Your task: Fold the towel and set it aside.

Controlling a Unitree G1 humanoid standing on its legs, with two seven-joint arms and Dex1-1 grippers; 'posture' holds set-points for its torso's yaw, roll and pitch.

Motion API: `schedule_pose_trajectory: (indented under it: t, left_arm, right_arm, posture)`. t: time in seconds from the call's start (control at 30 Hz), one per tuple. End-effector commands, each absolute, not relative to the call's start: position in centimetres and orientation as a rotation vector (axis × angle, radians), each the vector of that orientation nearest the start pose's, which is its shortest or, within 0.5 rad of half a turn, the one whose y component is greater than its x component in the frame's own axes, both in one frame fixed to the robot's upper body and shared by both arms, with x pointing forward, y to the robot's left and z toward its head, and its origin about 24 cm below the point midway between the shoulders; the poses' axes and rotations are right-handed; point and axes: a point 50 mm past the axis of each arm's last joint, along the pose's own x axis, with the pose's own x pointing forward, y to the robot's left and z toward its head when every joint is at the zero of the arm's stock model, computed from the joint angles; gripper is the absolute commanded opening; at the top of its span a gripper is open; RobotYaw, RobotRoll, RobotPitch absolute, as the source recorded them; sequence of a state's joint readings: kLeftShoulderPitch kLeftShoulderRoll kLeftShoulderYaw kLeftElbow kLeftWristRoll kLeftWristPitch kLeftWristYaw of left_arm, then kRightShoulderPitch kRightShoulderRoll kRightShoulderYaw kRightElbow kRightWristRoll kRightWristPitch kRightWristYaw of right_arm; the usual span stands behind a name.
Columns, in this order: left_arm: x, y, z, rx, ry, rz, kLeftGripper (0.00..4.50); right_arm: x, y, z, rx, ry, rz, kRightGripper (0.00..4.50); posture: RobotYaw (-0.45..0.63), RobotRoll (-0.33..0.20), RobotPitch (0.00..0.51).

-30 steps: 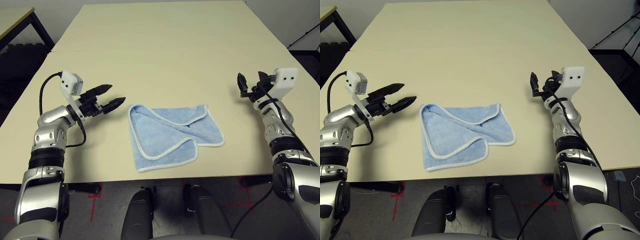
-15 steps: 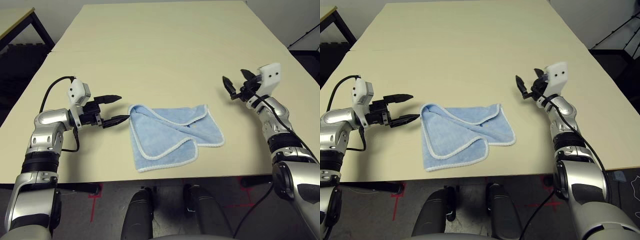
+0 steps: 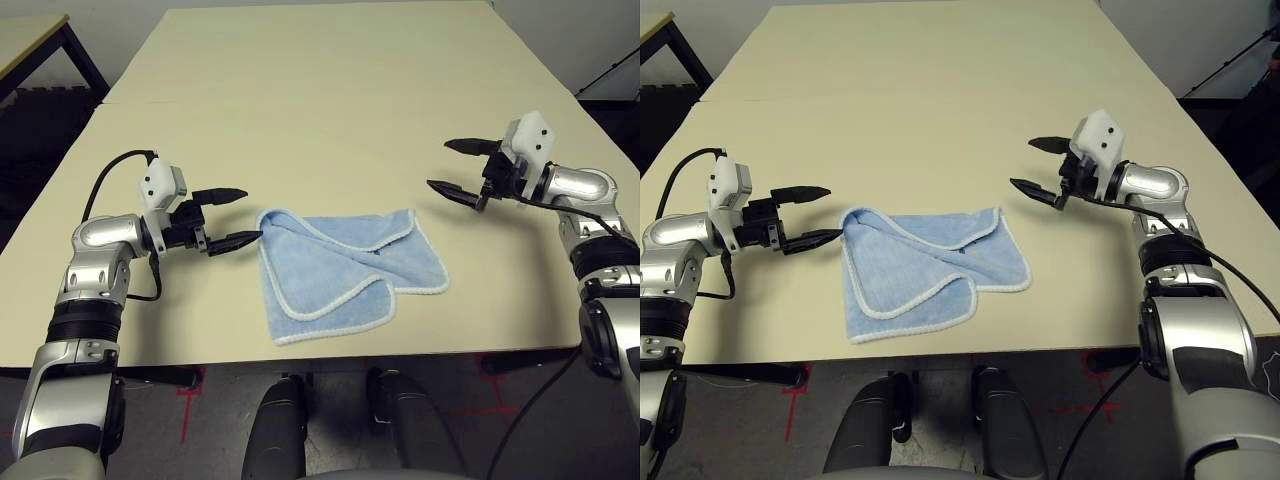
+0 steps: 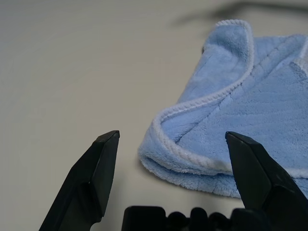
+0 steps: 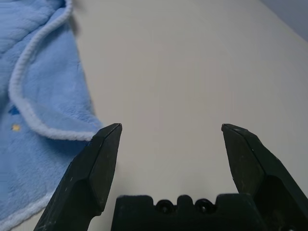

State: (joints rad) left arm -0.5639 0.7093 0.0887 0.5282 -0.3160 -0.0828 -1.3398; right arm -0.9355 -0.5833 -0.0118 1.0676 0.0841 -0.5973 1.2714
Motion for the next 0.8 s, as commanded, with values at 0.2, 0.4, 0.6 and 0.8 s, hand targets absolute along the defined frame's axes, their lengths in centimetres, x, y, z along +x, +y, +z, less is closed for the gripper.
schedule_pose_trajectory:
  t: [0.2, 0.4, 0.6, 0.8]
  left_arm:
    - [31.1, 26.0, 15.0, 0.388, 0.024, -1.089, 4.46]
    - [31.3, 25.7, 15.0, 0.385, 0.022, -1.095, 4.46]
    - [31.3, 25.5, 14.9, 0.383, 0.025, -1.1, 4.46]
    - [31.2, 25.5, 14.8, 0.381, 0.023, -1.095, 4.46]
  right_arm:
    - [34.9, -22.2, 16.9, -0.9, -0.18, 1.215, 4.5]
    - [34.8, -21.7, 16.8, -1.0, -0.165, 1.289, 4.5]
    - [34.9, -21.0, 17.1, -1.095, -0.173, 1.336, 4.5]
    - [34.8, -20.6, 16.8, -1.168, -0.156, 1.384, 4.5]
  posture:
    - [0.01, 0.0, 0.169]
    - [0.01, 0.0, 0.169]
    - [0.02, 0.0, 0.168]
    - [0.02, 0.0, 0.169]
